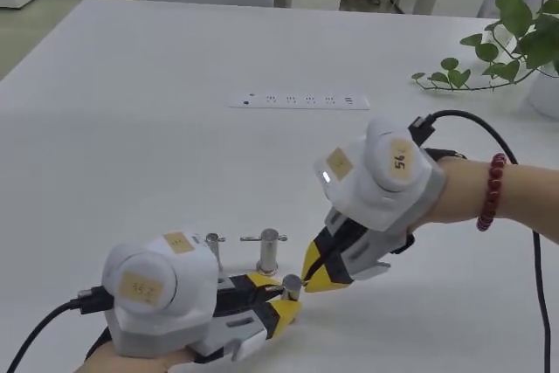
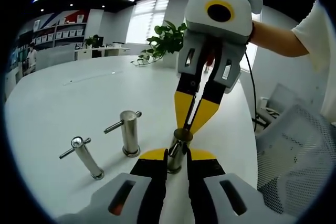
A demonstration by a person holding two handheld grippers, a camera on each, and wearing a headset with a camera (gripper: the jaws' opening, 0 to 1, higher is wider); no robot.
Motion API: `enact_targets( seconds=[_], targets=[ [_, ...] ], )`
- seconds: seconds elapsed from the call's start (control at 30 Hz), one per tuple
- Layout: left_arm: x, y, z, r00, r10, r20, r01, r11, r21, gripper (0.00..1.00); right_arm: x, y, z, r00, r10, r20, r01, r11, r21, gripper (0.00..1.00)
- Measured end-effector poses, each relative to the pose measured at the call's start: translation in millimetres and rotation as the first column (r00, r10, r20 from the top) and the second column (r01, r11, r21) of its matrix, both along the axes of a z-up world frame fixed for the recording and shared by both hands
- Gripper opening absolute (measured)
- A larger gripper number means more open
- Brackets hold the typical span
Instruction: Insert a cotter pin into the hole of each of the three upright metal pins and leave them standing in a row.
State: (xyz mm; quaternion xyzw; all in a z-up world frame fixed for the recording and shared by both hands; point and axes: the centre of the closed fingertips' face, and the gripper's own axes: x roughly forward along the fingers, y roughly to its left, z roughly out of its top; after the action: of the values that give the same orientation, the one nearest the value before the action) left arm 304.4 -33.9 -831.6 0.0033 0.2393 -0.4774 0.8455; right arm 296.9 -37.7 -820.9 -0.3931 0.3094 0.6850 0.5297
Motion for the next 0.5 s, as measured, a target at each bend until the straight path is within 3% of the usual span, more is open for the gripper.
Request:
enact_targets(
  seconds=[0.27, 0.5],
  targets=[
    [-0.1, 0.4, -0.8, 1.0, 0.003, -0.008, -0.003, 1.0, -0.009, 0.13, -0.6, 2.3, 0.8, 0.998, -0.052, -0.032, 0.052, 0.999, 0.014, 0.05],
    [-0.7, 0.4, -1.3, 1.0, 0.0, -0.005, -0.001, 1.0, -0.005, 0.13, 1.5, -4.2, 0.9, 0.997, -0.079, -0.026, 0.079, 0.997, 0.008, 0.1]
  ],
)
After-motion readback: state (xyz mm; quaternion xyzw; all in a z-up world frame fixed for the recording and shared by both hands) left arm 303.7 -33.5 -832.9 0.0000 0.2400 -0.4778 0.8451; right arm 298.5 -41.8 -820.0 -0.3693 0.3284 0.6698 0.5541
